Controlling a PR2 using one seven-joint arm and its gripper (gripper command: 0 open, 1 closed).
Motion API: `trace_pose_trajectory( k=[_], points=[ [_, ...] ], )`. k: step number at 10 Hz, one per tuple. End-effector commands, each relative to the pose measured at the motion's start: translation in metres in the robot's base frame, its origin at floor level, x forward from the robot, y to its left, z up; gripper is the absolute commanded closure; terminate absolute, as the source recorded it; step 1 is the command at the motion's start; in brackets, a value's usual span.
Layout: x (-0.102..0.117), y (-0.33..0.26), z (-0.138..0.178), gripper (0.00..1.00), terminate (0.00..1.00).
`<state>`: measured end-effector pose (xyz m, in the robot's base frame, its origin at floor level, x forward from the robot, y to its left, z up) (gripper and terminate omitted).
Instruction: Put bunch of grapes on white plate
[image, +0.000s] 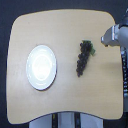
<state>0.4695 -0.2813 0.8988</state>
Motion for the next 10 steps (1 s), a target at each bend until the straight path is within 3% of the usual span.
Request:
trace_pose_trajectory(
  k=[1,10],
  points=[
    [0.000,0.000,0.000,0.00,0.00],
    [0.028,0.091,-0.039,0.00,0.00]
  ],
)
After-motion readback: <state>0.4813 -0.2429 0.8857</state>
